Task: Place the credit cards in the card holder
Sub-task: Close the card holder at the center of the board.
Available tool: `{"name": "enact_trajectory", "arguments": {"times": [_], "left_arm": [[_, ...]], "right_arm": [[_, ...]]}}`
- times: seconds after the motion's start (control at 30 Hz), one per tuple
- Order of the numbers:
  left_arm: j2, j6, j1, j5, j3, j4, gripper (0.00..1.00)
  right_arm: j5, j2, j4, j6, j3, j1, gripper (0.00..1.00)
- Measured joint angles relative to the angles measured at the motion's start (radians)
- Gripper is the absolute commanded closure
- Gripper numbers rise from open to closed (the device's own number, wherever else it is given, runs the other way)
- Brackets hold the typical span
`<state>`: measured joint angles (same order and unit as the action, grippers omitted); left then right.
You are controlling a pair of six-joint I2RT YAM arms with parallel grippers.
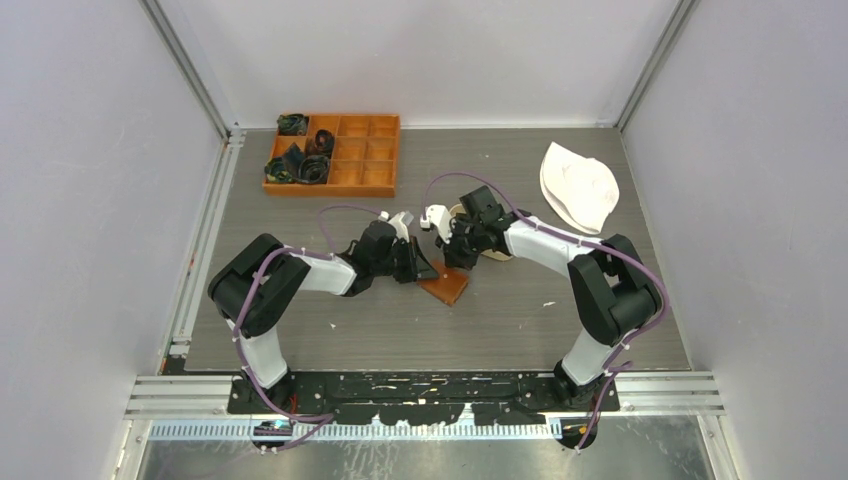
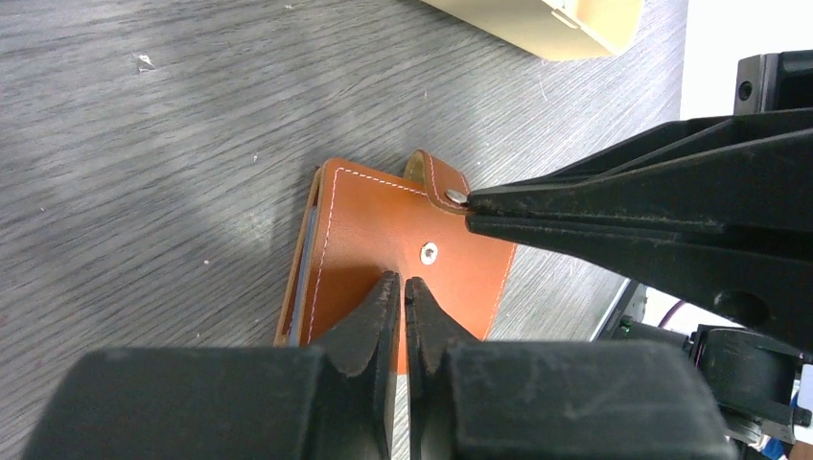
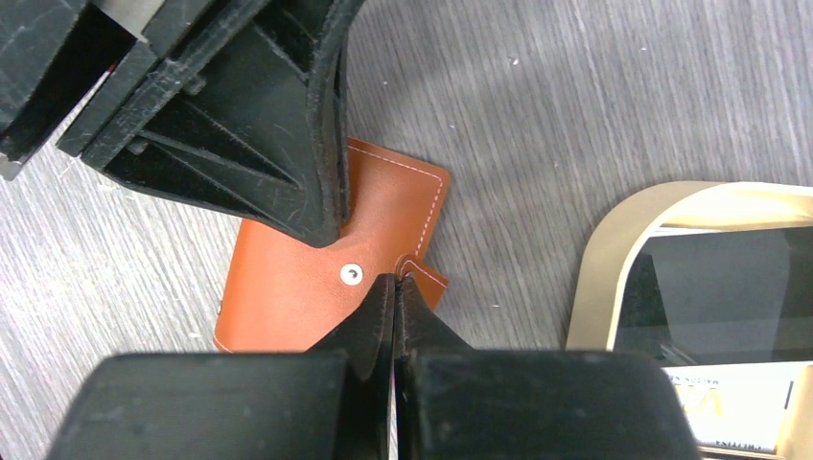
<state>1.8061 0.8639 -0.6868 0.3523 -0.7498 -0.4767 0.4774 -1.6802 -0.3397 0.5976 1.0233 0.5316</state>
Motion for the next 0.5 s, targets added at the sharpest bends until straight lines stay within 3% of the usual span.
{"name": "enact_trajectory", "arguments": {"times": [0.5], "left_arm": [[0.000,0.019,0.000,0.018,0.020,-0.028,0.94]], "right_arm": [[0.019,-0.007,-0.064,0.109,0.000,0.040,0.99]]}}
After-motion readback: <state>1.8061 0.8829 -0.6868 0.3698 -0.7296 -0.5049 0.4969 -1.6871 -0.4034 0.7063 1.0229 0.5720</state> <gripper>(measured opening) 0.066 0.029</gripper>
